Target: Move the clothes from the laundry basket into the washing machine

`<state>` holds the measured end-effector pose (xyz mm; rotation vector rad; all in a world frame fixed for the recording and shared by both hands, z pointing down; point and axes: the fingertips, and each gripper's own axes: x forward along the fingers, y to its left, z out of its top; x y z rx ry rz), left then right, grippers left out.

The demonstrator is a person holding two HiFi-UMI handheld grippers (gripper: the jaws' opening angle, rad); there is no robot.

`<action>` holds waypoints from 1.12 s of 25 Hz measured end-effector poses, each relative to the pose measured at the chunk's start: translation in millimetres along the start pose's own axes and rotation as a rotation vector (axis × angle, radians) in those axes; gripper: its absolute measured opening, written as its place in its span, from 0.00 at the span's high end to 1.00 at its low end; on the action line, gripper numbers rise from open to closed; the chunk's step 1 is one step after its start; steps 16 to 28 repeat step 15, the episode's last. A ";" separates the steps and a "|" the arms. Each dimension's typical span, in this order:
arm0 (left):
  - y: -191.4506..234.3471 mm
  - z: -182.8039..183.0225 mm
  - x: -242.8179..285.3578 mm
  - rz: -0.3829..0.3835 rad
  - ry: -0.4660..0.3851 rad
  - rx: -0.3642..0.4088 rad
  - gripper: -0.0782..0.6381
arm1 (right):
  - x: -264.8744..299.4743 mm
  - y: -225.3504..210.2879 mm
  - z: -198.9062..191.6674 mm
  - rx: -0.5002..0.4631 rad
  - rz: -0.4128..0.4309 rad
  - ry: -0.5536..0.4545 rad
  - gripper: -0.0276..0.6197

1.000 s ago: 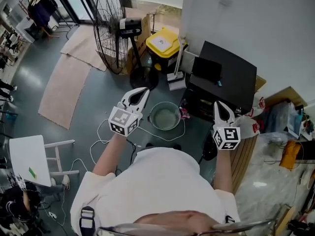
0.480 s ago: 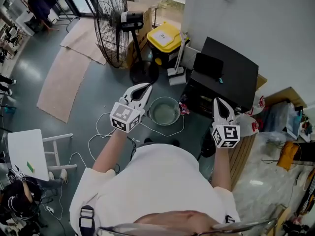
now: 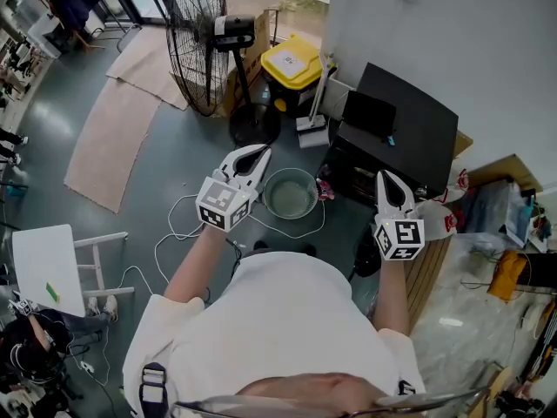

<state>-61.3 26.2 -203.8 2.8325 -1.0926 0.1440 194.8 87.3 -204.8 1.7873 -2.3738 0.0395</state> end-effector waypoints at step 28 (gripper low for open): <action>-1.1 -0.8 9.6 -0.010 0.011 -0.009 0.88 | 1.6 -3.6 0.3 0.020 0.010 -0.003 0.94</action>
